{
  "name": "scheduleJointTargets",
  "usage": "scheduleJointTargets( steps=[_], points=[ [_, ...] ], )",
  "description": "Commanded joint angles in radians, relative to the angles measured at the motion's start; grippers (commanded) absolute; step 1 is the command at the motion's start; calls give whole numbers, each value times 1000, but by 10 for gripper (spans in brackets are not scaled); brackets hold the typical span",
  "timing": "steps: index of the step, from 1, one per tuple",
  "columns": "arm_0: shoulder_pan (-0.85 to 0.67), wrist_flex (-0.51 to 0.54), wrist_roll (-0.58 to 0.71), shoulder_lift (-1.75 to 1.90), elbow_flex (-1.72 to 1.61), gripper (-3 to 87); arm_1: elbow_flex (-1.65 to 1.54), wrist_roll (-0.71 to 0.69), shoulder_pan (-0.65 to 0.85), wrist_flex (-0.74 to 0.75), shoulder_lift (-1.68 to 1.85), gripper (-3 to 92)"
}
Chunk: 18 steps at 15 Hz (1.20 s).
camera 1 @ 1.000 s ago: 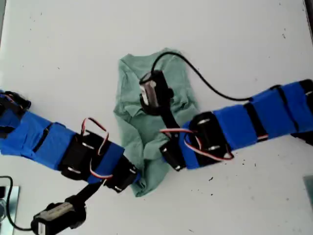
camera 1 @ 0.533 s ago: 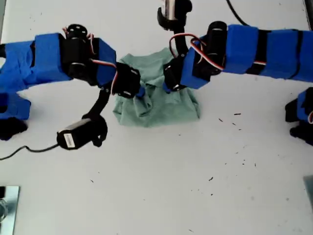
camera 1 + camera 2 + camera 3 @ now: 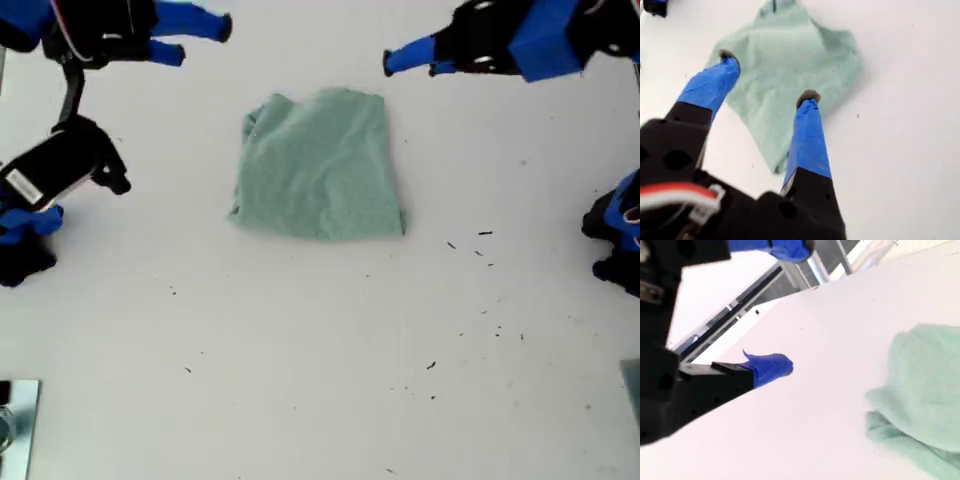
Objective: Fold t shirt
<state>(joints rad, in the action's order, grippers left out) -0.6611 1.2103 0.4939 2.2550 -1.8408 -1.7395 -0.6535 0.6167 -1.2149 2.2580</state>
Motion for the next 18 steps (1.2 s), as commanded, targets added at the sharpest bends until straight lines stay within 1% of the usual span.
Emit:
scheduleJointTargets(
  steps=[1, 3, 4, 5, 6, 7, 8, 9, 10, 11, 12, 13, 15, 18],
  points=[
    [89, -143, -91, 301, -354, 259, -311, 80, -60, 26, 348, 221],
    [189, -259, -199, 571, -715, 235, -657, 196, -166, 29, 614, 217],
    [253, -319, -252, 683, -890, 212, -839, 268, -216, 17, 781, 199],
    [337, -370, -324, 811, -1037, 198, -1008, 350, -275, -26, 971, 124],
    [407, -374, -405, 969, -1161, 180, -1158, 431, -333, -106, 1193, 49],
    [437, -316, -453, 1135, -1267, 144, -1249, 503, -376, -183, 1243, 32],
    [446, -192, -483, 1325, -1335, 118, -1336, 532, -420, -163, 1247, 25],
    [449, -189, -465, 1328, -1378, 108, -1350, 512, -439, -158, 1224, 27],
    [483, -190, -454, 1347, -1410, 122, -1356, 474, -448, -141, 1246, 33],
    [551, -186, -305, 1348, -1404, 131, -1359, 410, -439, -135, 1244, 38],
    [620, -186, -293, 1348, -1404, 130, -1359, 77, -433, -135, 1244, 42],
    [683, -186, -288, 1348, -1404, 130, -1359, -163, -431, -140, 1244, 39],
    [787, -186, -288, 1348, -1404, 130, -1358, -153, -434, -141, 1244, 35],
    [876, -186, -288, 1348, -1404, 130, -1358, -153, -434, -141, 1244, 35]
  ],
)
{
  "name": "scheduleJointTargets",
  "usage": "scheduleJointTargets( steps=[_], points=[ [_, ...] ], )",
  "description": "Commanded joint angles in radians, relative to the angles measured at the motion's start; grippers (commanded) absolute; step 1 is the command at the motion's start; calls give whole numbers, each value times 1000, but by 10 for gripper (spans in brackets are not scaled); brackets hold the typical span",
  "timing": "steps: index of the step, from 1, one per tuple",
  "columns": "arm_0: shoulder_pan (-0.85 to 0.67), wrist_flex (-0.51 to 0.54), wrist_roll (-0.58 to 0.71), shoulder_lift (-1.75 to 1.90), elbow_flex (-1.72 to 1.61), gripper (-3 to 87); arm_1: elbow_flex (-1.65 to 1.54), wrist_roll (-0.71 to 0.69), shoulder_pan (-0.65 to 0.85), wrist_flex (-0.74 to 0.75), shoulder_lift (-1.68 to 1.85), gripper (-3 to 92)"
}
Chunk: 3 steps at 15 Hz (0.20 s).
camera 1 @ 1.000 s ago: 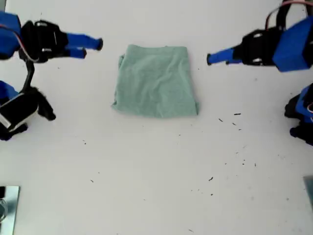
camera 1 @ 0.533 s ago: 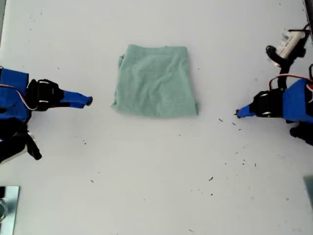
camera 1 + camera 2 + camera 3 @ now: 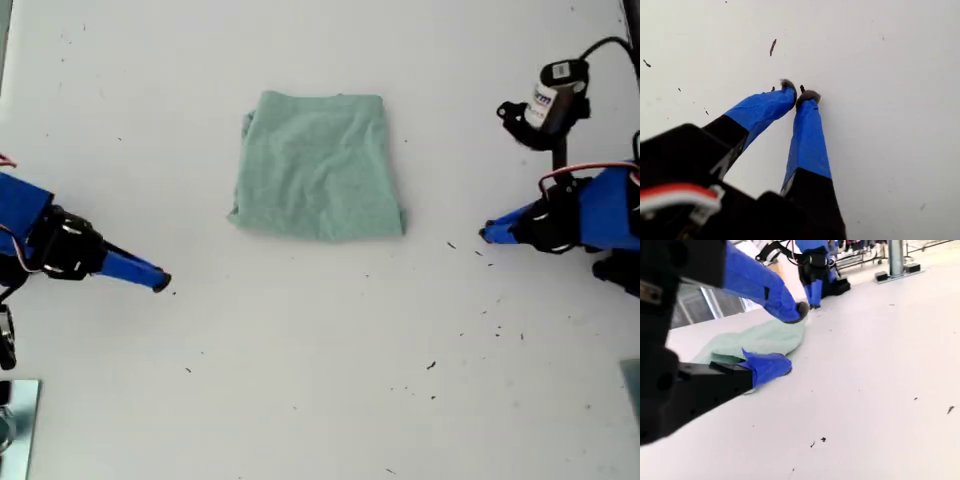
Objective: Fold t shirt
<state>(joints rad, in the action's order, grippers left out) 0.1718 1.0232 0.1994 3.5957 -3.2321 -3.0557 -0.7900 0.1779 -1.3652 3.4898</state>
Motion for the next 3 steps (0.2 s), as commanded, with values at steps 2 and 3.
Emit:
scheduleJointTargets(
  steps=[2, 3],
  points=[
    [63, 2, 6, 8, -12, 130, -41, -17, 5, 9, 12, 35],
    [66, 2, 6, 8, -12, 130, -41, -17, 5, 9, 12, 35]
  ],
)
